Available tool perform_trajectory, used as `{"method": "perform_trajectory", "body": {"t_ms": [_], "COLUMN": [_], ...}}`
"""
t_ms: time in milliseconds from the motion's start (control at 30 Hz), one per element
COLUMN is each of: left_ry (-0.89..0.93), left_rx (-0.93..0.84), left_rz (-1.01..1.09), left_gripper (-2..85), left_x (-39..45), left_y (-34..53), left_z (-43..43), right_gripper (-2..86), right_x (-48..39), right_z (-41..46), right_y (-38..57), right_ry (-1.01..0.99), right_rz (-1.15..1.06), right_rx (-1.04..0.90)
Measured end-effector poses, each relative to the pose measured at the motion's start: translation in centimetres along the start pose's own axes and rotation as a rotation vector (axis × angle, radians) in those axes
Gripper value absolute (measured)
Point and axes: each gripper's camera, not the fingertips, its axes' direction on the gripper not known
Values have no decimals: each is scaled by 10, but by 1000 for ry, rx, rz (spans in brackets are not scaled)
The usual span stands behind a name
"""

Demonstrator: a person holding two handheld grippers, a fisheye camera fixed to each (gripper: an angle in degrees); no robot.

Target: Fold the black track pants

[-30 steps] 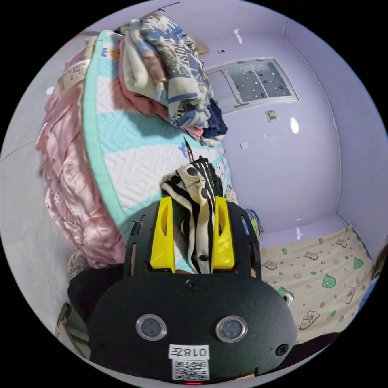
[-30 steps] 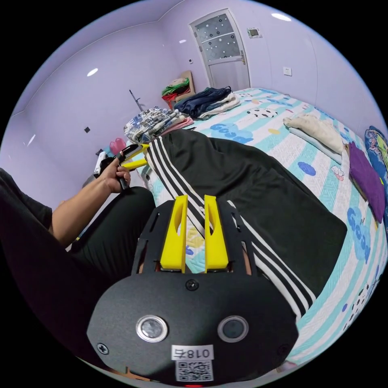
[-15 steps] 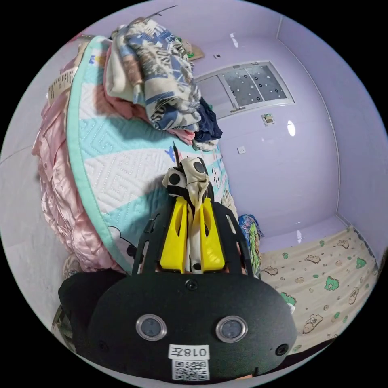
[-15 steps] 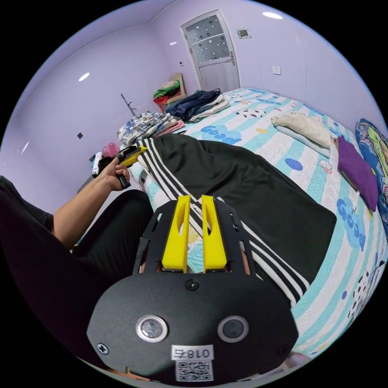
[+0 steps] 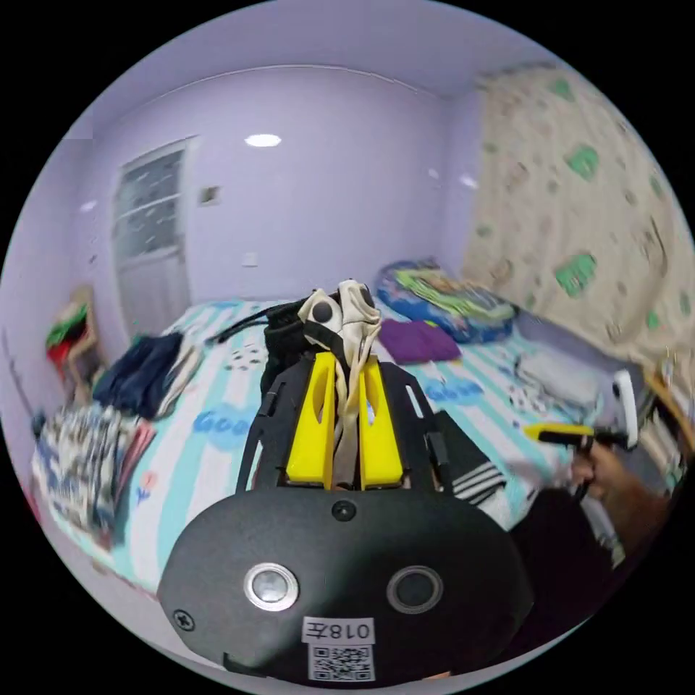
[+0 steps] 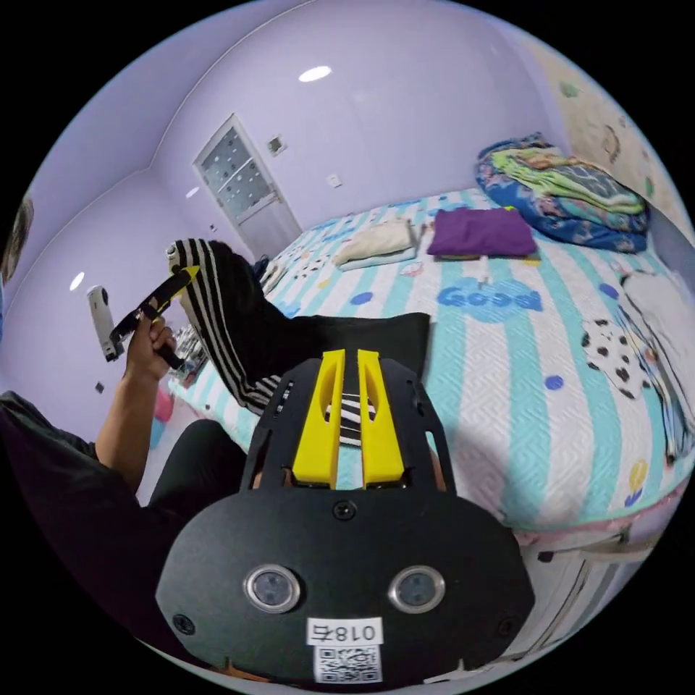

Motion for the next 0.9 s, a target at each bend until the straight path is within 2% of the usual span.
{"method": "perform_trajectory", "body": {"t_ms": [100, 200, 333, 433, 533, 600, 633, 733, 800, 900], "left_ry": [47, 71, 5, 52, 220, 359, 369, 249, 124, 121], "left_rx": [-165, -325, -295, -292, -267, -179, -149, -73, -131, -297], "left_rz": [294, 507, 543, 502, 405, 295, 260, 112, 27, -23], "left_gripper": [53, 55, 58, 65, 76, 74, 67, 49, 47, 52], "left_x": [118, 199, 219, 208, 184, 152, 141, 81, 31, -19], "left_y": [-3, 30, 30, 8, 0, -1, -1, -2, -6, 0], "left_z": [70, 126, 128, 122, 96, 61, 52, 30, 41, 72], "right_gripper": [25, 24, 25, 30, 39, 46, 49, 55, 59, 63], "right_x": [24, 36, 36, 36, 30, 23, 15, -16, -40, -67], "right_z": [-23, -38, -46, -43, -41, -39, -36, -22, -8, 15], "right_y": [12, 20, 19, 13, 0, -11, -20, -43, -56, -70], "right_ry": [34, 32, 41, -7, -38, -66, -93, -158, -151, -50], "right_rz": [85, 142, 127, 130, 116, 80, 37, -121, -224, -339], "right_rx": [32, 42, 17, 6, 14, 16, 4, -72, -141, -252]}}
